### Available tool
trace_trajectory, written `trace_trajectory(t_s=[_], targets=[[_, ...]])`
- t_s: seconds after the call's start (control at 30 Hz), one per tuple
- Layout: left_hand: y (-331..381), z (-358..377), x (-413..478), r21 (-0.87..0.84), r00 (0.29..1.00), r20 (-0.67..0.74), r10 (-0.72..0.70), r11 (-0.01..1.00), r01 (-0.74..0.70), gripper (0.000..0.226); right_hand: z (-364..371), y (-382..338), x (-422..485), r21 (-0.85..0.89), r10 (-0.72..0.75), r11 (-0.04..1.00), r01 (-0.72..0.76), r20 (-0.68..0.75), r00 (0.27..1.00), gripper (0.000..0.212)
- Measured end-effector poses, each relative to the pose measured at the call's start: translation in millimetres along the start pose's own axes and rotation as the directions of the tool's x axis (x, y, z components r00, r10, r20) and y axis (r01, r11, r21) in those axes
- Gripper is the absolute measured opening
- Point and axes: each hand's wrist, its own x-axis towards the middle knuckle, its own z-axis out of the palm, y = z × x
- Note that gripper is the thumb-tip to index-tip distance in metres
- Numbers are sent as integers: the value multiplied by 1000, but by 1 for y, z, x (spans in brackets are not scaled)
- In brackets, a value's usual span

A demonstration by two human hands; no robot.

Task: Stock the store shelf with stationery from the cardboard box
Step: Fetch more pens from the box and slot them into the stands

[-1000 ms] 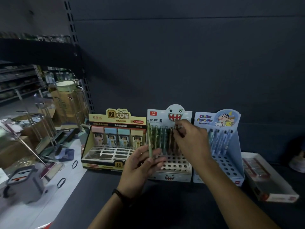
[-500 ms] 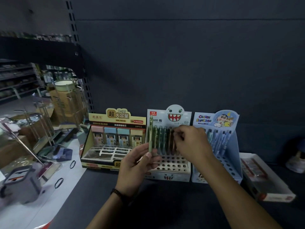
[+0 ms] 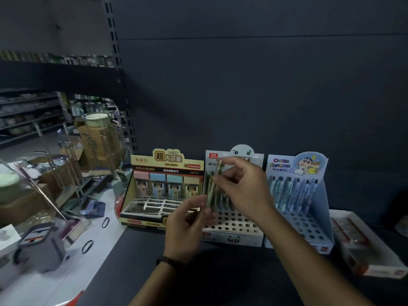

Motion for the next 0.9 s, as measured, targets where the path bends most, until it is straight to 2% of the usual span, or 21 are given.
trace_trajectory(t_s=[0.1, 0.17, 0.23, 0.27, 0.33, 0.43, 0.73, 0.9], targets=[[-2, -14, 1, 302, 997, -24, 69, 951, -58, 34, -1, 2, 2, -20, -32, 999, 30, -105, 994, 37], [-7, -26, 0, 509, 991, 33, 129, 851, -128, 40, -2, 6, 4, -87, -56, 995, 44, -148, 987, 34], [-12, -32, -1, 643, 980, 124, 156, 739, -199, 35, 3, 11, 1, -160, -67, 986, 45, -135, 989, 29], [-15, -33, -3, 663, 981, 141, 132, 723, -193, 31, 6, 14, -1, -180, -62, 983, 40, -120, 991, 28], [-18, -32, -4, 642, 989, 135, 59, 755, -132, 24, 14, 19, -5, -213, -57, 976, 35, -100, 993, 27], [-20, -31, -2, 623, 991, 127, 31, 775, -104, 11, 22, 20, -7, -266, -54, 964, 28, -92, 994, 26], [-20, -36, -2, 619, 980, 200, 5, 775, -130, 9, 32, 10, -6, -360, -24, 933, 7, -42, 999, 28], [-19, -38, -4, 596, 976, 219, 13, 790, -144, 9, 43, 5, -13, -428, 76, 903, -45, 55, 996, 25]])
